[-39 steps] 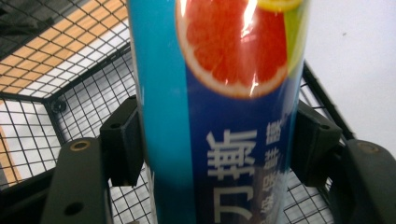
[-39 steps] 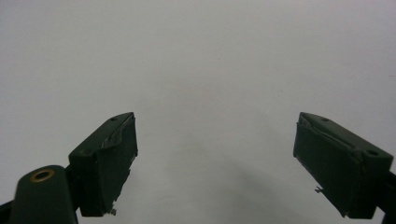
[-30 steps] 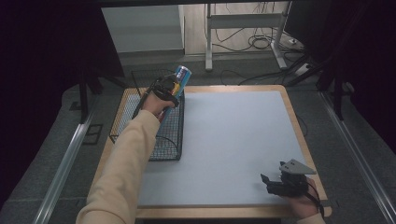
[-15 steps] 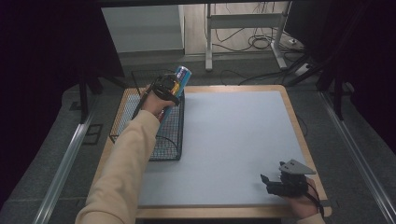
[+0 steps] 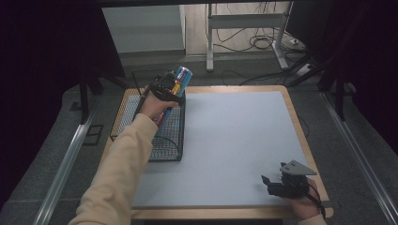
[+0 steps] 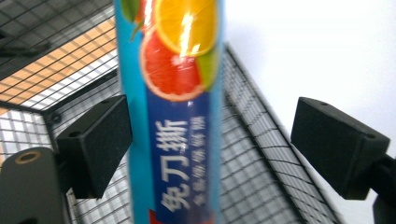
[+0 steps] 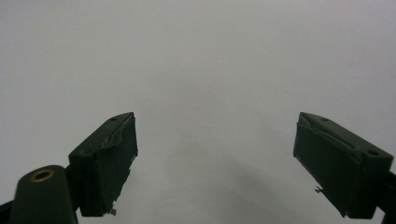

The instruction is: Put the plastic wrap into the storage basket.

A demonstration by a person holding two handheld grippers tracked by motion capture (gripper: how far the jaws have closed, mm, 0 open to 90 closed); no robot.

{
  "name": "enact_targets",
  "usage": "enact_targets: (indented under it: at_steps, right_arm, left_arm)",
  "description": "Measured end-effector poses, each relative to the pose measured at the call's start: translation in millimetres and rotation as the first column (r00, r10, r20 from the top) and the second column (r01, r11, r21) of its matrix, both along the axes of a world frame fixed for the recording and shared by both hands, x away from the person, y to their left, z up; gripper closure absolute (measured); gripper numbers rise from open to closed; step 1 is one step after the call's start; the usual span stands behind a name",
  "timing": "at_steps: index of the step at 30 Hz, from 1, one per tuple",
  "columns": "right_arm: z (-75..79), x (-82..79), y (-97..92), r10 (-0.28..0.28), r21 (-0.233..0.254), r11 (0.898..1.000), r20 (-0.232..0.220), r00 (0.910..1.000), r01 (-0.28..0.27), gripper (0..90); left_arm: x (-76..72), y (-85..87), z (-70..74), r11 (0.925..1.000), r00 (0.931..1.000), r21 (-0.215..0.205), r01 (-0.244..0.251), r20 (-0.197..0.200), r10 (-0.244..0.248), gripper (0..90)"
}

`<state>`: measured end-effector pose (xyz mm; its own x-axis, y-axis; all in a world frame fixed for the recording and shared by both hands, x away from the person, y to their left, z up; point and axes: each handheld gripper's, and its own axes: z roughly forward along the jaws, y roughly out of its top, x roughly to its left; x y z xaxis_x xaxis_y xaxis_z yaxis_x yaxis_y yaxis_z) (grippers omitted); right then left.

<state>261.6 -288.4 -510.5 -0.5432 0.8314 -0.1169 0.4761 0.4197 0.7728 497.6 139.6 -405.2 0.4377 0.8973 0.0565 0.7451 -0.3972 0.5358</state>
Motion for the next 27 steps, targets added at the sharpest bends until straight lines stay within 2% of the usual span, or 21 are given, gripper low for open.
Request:
enact_targets:
  at_steps: [6,11,13,14,15,20,22,27]
  right_arm:
    - [0.5,-0.3,0.8,0.001,-0.003,1.0,0.003,1.0,-0.001,14.1]
    - [1.5,-0.7,0.0,-0.005,0.0,1.0,0.008,1.0,0.005,14.1]
    - [1.6,-0.8,0.0,-0.006,0.001,1.0,0.009,0.9999,0.006,14.1]
    - [1.5,-0.8,0.1,-0.005,0.0,1.0,0.009,0.9999,0.005,14.1]
    - [1.5,-0.8,0.2,-0.004,0.0,1.0,0.008,1.0,0.004,14.1]
    - [2.0,-0.8,-0.1,-0.007,0.001,1.0,0.011,0.9999,0.007,14.1]
    - [2.0,-0.8,-0.1,-0.007,0.001,1.0,0.011,0.9999,0.007,14.1]
    - [2.6,-1.4,0.1,-0.006,0.002,1.0,0.013,0.9999,0.006,14.1]
  left_arm:
    - [-23.5,-5.5,19.0,0.9943,0.9963,-0.082,0.068,0.058,-0.063,13.0]
    - [-45.2,-12.8,32.4,0.9843,0.9886,-0.128,0.121,0.104,-0.108,13.8]
    - [-53.6,-15.6,35.3,0.9779,0.985,-0.152,0.144,0.117,-0.127,14.0]
    - [-60.3,-18.0,36.7,0.972,0.9816,-0.17,0.162,0.128,-0.142,14.4]
    - [-63.9,-19.8,37.2,0.9692,0.9795,-0.176,0.172,0.135,-0.149,14.9]
    - [-88.8,-36.5,38.1,0.95,0.9636,-0.192,0.246,0.155,-0.218,15.4]
    - [-99.9,-45.0,39.3,0.941,0.9545,-0.195,0.277,0.168,-0.246,15.4]
    - [-125.9,-67.6,36.8,0.9094,0.9274,-0.208,0.36,0.186,-0.325,15.6]
